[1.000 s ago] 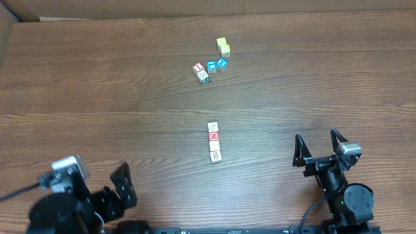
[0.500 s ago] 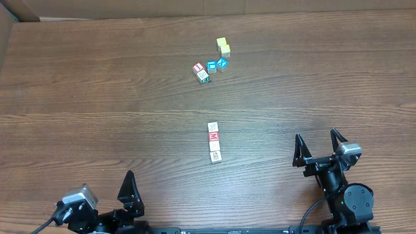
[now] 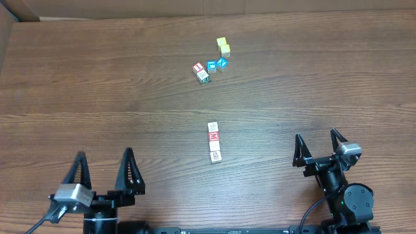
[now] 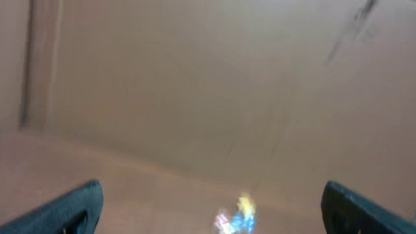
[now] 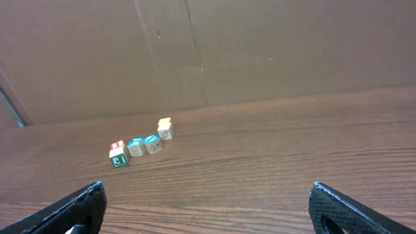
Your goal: Flip 4 blocks
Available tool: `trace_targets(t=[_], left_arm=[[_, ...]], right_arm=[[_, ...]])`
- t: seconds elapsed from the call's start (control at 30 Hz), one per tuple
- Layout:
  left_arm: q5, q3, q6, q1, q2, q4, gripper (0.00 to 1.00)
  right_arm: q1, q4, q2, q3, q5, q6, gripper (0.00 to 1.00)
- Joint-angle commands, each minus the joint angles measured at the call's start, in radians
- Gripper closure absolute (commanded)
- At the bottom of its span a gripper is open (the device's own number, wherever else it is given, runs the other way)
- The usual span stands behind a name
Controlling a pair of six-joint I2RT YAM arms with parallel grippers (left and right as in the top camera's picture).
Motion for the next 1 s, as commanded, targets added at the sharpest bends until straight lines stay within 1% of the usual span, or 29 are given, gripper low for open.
trace_targets(t=[0.0,0.2,0.27,0.4,0.57,0.97], left_arm=[[0.064,-0.067,0.016,0.0,-0.012,0.201,0.0],[0.087,-0.214,0.016,0.0,-0.012,0.755,0.0],[0.087,-0.263,0.016,0.0,-0.012,0.903,0.0],[0.087,-0.341,0.015,0.0,-0.012,1.081,0.0],[0.081,-0.414,0.016,0.0,-0.012,1.171,0.0],[0.078,-0.55,0.016,0.0,-0.012,1.182,0.0]], right_arm=[[-0.003,0.006,-0.01,-0.011,-0.006,-0.004,0.0],[-0.003,0.006,-0.01,-0.011,-0.006,-0.004,0.0],[-0.003,0.006,-0.01,-0.011,-0.006,-0.004,0.0],[-0.003,0.006,-0.01,-0.011,-0.006,-0.004,0.0],[-0.003,0.006,-0.01,-0.011,-0.006,-0.004,0.0],[-0.003,0.006,-0.01,-0.011,-0.006,-0.004,0.0]])
